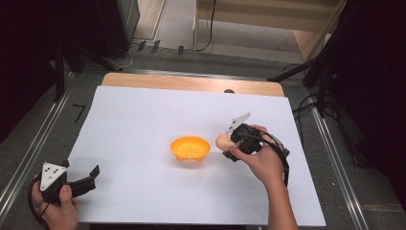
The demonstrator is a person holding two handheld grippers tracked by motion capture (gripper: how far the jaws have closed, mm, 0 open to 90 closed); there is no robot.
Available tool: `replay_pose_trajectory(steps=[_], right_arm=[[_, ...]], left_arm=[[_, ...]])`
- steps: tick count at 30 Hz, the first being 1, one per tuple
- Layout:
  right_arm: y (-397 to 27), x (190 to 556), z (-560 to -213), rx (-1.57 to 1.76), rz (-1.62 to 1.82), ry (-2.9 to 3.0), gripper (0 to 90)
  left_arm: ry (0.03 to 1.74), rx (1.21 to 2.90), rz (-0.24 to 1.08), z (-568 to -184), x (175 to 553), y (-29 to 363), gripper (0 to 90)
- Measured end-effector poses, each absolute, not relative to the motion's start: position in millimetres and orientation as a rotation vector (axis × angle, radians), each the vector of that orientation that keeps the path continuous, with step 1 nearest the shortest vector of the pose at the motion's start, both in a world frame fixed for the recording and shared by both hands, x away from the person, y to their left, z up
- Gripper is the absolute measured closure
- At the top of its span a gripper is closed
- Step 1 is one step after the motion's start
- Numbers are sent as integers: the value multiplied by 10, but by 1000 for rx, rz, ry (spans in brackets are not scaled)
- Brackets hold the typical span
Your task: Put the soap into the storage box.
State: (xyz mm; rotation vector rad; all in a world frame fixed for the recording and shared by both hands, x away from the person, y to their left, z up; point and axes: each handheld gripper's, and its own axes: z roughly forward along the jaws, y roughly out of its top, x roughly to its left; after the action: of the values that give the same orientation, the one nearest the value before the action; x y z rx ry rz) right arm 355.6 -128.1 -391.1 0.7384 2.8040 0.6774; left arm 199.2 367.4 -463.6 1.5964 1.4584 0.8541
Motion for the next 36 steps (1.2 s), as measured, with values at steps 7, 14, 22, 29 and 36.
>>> replay_pose_trajectory(steps=[7,14,22,29,36], right_arm=[[-1127,3594,-3845,583,722,2854,328],[-1004,3611,-3812,510,728,2872,328],[-819,3637,-3772,390,750,2891,328],[-651,3671,-3775,291,763,2900,328],[-490,3715,-3814,226,761,2907,328]], left_arm=[[1458,1598,851,-4635,1992,3677,0],[1458,1597,848,-4635,1991,3680,0],[1459,1597,845,-4634,1991,3681,0],[1460,1595,843,-4635,1992,3682,0],[1458,1592,842,-4636,1992,3685,0]])
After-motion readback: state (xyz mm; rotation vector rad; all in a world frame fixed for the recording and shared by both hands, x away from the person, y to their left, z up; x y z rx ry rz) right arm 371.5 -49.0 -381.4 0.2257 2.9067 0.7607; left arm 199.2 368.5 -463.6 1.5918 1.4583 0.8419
